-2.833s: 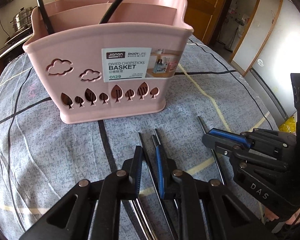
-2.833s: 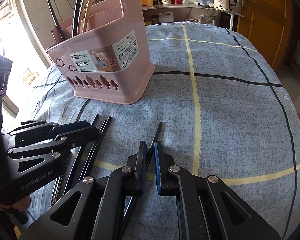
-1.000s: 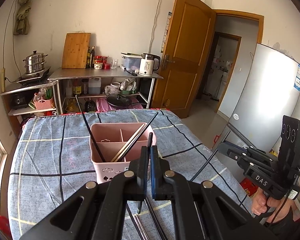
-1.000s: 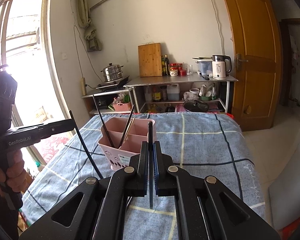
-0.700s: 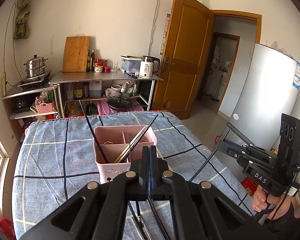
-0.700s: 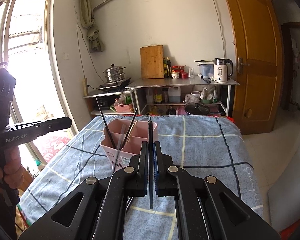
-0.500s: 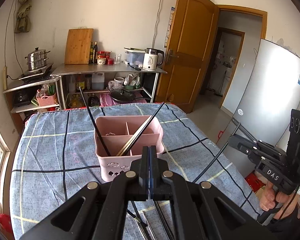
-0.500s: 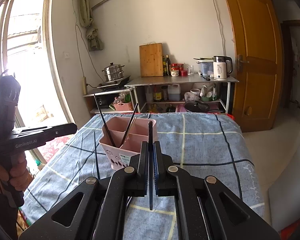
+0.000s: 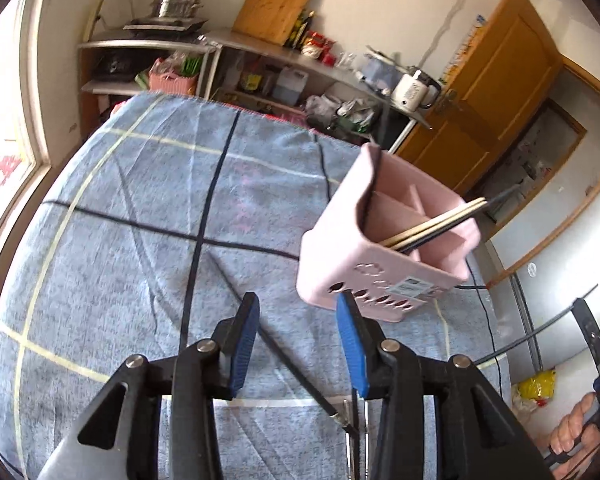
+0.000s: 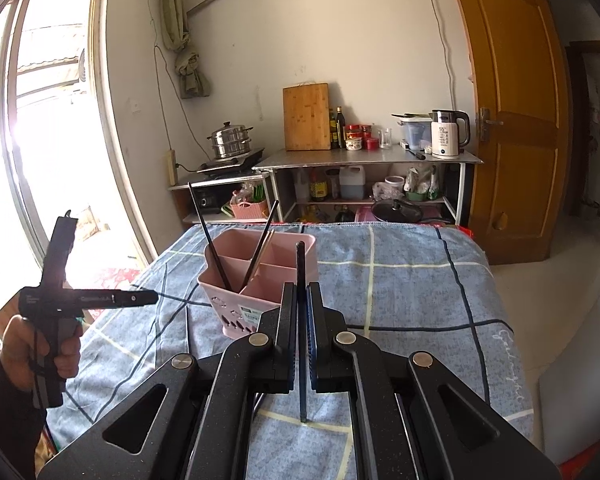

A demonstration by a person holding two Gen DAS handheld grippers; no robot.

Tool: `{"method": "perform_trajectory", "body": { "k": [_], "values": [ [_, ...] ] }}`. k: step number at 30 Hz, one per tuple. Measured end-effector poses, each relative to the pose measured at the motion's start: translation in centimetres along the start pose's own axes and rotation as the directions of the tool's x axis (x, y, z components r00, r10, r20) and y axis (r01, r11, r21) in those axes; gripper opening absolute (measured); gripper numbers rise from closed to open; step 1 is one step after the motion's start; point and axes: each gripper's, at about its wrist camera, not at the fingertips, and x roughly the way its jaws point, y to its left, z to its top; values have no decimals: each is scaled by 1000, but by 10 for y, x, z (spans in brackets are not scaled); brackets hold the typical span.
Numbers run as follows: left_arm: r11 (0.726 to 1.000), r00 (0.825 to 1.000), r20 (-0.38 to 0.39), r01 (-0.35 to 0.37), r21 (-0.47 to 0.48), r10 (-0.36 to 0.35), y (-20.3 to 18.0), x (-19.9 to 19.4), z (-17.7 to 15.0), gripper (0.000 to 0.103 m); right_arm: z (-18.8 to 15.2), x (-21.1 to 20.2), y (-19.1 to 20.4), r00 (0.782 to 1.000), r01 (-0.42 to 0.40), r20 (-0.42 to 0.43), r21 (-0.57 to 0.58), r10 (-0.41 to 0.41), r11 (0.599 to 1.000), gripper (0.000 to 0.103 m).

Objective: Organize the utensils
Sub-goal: 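Lift both held chopsticks and carry them toward the pink basket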

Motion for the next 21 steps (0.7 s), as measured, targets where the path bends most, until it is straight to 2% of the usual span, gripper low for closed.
{"method": "perform_trajectory", "body": {
  "k": [4, 8, 12, 16, 18, 20, 21],
  "values": [
    [998, 998, -51, -35, -60, 32, 19, 26, 2, 42, 1, 1, 3, 1000, 1, -5, -11, -1, 1000, 4],
    [995, 994, -90, -61, -75, 54, 25, 53, 10, 42, 2, 2, 3, 1000, 6, -9, -18, -6, 1000, 4],
    [989, 985, -137, -119, -83, 107, 32, 80, 17, 41, 3, 3, 2, 1000, 9, -12, -19, -9, 1000, 4],
    [983, 973, -171, -169, -78, 154, 32, 98, 19, 41, 4, 3, 3, 1000, 9, -13, -25, -9, 1000, 4],
    [980, 970, -162, -190, -55, 179, 29, 101, 19, 40, 4, 3, 3, 1000, 8, -13, -26, -8, 1000, 4],
    [975, 965, -155, -220, -29, 213, 24, 103, 19, 37, 4, 4, 3, 1000, 6, -12, -27, -7, 1000, 4],
    [971, 961, -150, -238, -14, 233, 22, 104, 19, 33, 4, 4, 3, 1000, 5, -12, -27, -6, 1000, 4]
  ]
}}
